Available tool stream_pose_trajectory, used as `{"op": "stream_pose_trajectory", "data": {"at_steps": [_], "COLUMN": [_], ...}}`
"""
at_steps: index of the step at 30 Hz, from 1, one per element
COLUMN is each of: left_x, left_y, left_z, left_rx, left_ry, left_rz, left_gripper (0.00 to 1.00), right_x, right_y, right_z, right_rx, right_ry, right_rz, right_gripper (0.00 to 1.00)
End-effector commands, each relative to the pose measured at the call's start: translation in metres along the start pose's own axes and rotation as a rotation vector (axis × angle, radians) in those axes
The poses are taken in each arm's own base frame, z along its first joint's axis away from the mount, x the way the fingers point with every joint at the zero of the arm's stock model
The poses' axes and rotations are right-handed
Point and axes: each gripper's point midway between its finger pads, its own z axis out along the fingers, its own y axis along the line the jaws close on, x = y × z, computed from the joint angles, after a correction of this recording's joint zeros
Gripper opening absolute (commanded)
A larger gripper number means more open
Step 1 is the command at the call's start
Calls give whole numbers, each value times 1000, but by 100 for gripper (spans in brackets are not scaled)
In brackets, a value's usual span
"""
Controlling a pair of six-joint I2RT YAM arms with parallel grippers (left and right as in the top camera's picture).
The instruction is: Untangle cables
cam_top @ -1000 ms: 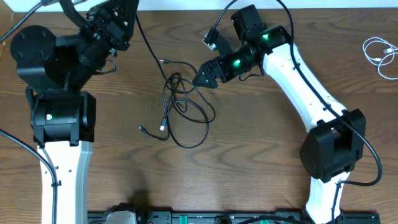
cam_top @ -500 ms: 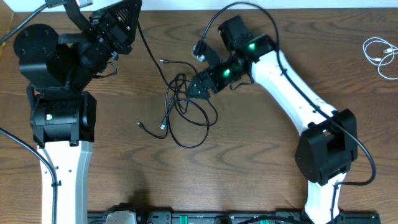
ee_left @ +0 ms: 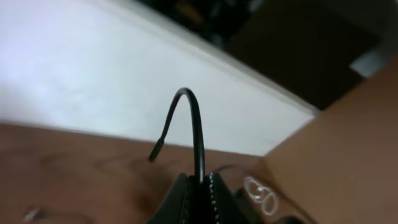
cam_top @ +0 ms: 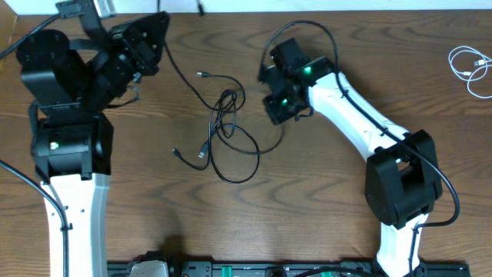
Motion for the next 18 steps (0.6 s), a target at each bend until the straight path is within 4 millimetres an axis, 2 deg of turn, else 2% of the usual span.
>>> {"op": "stream_pose_trajectory", "data": {"at_steps": [1, 5, 8, 13, 18], "left_x": [-7, 6, 13, 16, 17], "left_y": [31, 83, 112, 146, 170], "left_z": [-10, -24, -36, -55, -69], "left_rx": [-144, -406, -571, -779, -931], "left_ry": [-25, 1, 16, 19, 17], "left_rz": [28, 6, 13, 28, 39], "left_gripper": [7, 7, 7, 7, 7], "right_x": [-17, -49, -71, -92, -97], "right_y": [-69, -96, -111, -130, -136], "right_z": [-27, -85, -136, -216, -289], "right_rx": [253, 278, 298, 318, 279], "right_ry": [-63, -171, -274, -431, -580], "right_rz": [119, 133, 161, 207, 208], "right_gripper": [1, 1, 1, 1, 1]}}
